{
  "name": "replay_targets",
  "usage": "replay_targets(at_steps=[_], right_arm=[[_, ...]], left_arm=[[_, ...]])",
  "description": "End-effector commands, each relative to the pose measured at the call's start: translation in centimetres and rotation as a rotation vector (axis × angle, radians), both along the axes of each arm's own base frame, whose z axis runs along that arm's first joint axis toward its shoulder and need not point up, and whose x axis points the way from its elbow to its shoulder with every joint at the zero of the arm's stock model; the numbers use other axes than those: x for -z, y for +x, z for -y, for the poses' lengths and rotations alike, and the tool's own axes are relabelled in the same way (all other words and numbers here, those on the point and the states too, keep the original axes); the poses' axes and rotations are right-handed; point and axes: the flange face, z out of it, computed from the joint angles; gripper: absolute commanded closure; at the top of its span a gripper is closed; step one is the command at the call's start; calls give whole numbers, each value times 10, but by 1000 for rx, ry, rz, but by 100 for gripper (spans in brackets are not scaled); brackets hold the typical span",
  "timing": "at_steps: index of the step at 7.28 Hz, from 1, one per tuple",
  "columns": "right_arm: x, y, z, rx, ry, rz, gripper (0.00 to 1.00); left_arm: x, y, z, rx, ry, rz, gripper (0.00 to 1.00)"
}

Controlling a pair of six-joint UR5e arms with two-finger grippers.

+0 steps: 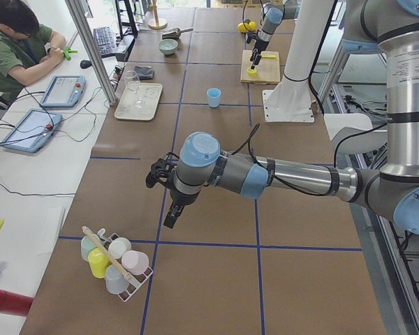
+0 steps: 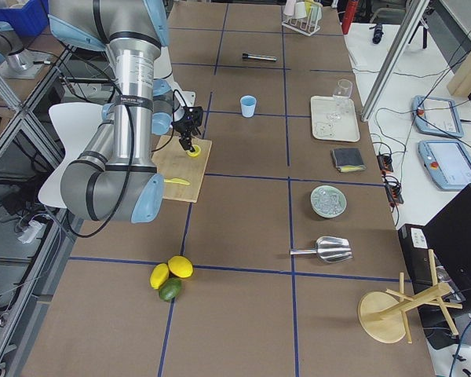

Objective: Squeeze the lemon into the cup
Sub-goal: 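Move the right gripper down over the lemon half on the cutting board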

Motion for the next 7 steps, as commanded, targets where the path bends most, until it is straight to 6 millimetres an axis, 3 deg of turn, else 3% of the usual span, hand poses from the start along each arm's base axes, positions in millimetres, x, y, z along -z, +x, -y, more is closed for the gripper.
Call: replay_targets(at_steps=[1,3,7], right_arm=[[-8,-9,-2,-5,10,-18,0],[-26,-16,-2,-6,14,-55,0],[-35,-23,-5,-1,15,-70,7]], left_arm=[[1,0,0,0,15,1,0],[0,0,0,0,12,2,0],[0,0,0,0,13,0,0]])
